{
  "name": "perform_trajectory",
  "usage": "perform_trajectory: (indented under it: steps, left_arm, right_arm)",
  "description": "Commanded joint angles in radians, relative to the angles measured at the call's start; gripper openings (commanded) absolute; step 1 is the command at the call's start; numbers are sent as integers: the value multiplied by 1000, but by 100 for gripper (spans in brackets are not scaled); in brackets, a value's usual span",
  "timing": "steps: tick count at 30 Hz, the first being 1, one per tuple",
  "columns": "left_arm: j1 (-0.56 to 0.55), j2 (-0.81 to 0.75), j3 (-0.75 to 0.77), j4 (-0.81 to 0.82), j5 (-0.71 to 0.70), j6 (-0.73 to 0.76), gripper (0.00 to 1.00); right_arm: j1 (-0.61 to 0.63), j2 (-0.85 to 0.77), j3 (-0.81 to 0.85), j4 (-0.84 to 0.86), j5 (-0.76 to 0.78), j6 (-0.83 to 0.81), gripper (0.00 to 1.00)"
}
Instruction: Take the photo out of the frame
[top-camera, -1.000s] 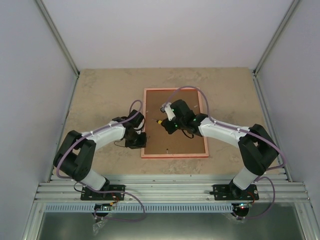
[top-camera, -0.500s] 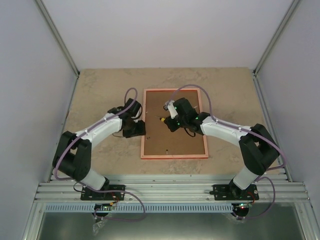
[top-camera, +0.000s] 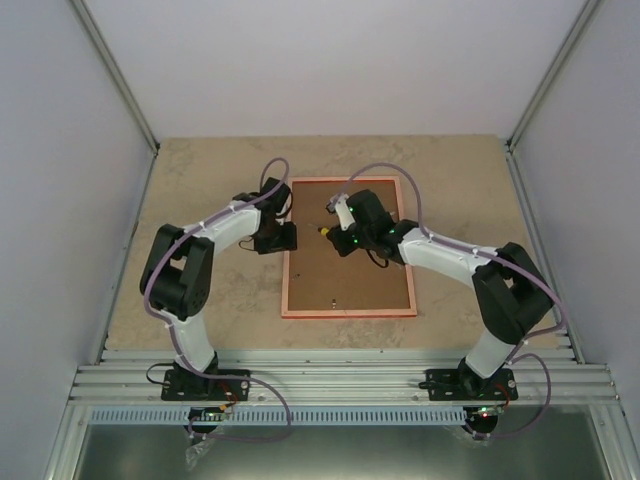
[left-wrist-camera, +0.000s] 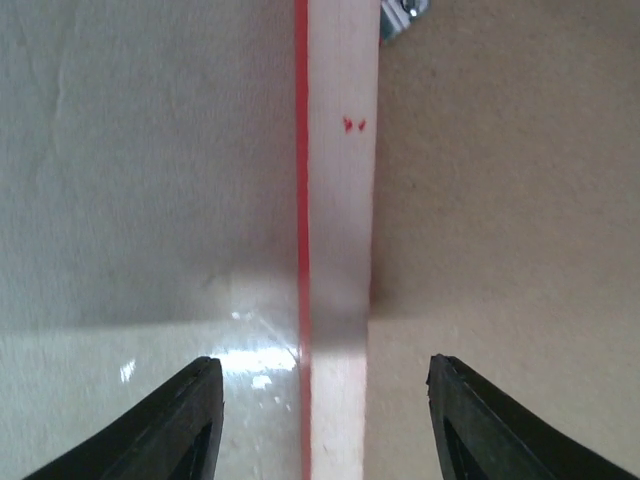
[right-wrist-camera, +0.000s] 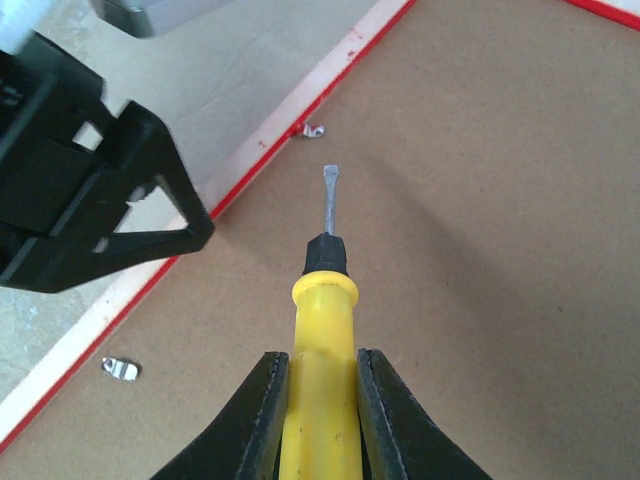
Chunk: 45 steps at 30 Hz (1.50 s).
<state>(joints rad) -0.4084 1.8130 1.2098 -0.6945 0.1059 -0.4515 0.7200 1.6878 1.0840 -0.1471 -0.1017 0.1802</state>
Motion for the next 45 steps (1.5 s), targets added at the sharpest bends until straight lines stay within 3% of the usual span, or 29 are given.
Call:
perform_trajectory:
  steps: [1,18,45]
  left_arm:
    - [19,60,53,-3,-47,45,56]
    - [20,96,47,16,4,77,23]
    - [21,97,41,17,32,78,20]
  right_arm:
    - [-3,53,67,39,-19,-12,1]
    - [-3,223,209,43,-38,-15,0]
    - [-3,338,302,-7,-105,-33,0]
